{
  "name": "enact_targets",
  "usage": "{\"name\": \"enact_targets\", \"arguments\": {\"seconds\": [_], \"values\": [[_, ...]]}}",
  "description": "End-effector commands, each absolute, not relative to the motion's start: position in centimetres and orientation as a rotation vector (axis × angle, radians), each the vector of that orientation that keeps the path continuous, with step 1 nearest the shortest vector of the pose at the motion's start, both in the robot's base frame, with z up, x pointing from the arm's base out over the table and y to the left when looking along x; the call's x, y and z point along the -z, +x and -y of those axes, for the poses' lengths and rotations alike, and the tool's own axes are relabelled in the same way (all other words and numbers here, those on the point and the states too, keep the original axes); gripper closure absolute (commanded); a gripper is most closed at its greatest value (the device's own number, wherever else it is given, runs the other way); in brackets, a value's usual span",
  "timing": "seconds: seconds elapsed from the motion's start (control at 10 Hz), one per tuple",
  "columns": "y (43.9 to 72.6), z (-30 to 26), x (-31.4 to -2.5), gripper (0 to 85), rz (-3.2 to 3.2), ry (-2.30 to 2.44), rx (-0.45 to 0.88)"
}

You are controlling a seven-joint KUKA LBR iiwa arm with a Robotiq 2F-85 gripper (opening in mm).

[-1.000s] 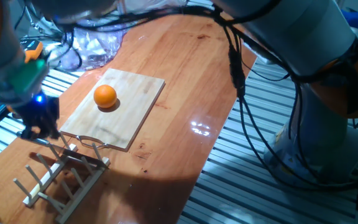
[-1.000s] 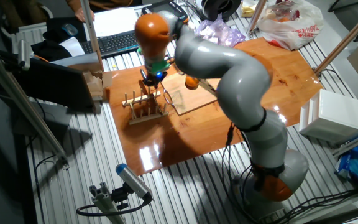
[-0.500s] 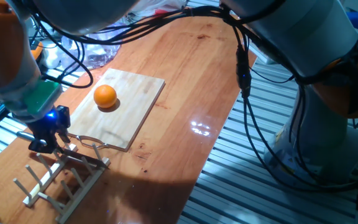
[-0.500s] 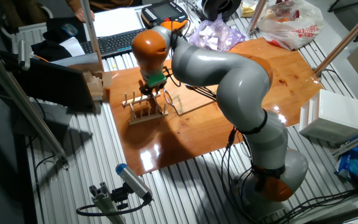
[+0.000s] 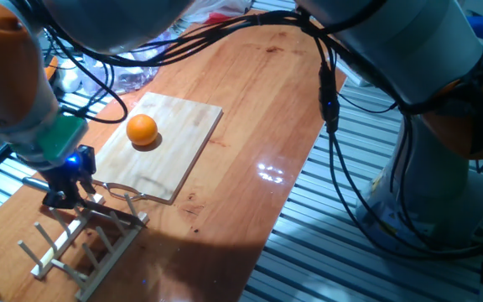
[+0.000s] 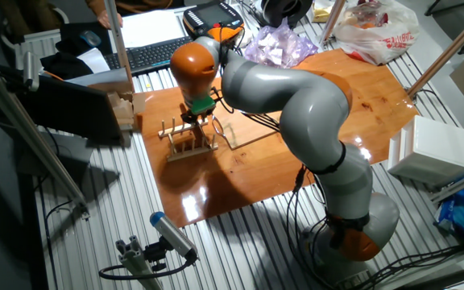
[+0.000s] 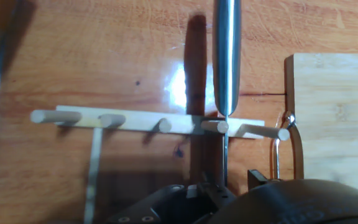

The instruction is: Chop the orange

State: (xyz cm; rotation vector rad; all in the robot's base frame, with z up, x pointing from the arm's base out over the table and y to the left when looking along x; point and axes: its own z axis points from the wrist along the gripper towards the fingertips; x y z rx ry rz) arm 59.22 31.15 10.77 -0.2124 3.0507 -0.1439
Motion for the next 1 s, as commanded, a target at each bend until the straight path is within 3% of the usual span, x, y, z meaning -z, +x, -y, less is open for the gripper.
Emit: {"name": "enact_targets", "arguments": {"seconds": [0.0,0.3,0.4,0.5,0.6,0.9], "values": [[59.25,-31.04,-10.14,51.0,-3.043,-0.215,0.143],[59.04,-30.95,-9.41,51.0,-3.016,-0.221,0.179],[59.00,-30.87,-9.34,68.0,-3.008,-0.229,0.189],[59.00,-30.86,-9.35,68.0,-3.008,-0.233,0.182],[59.00,-30.85,-9.36,85.0,-3.014,-0.237,0.173],[58.98,-30.84,-9.36,85.0,-3.000,-0.240,0.179]]}}
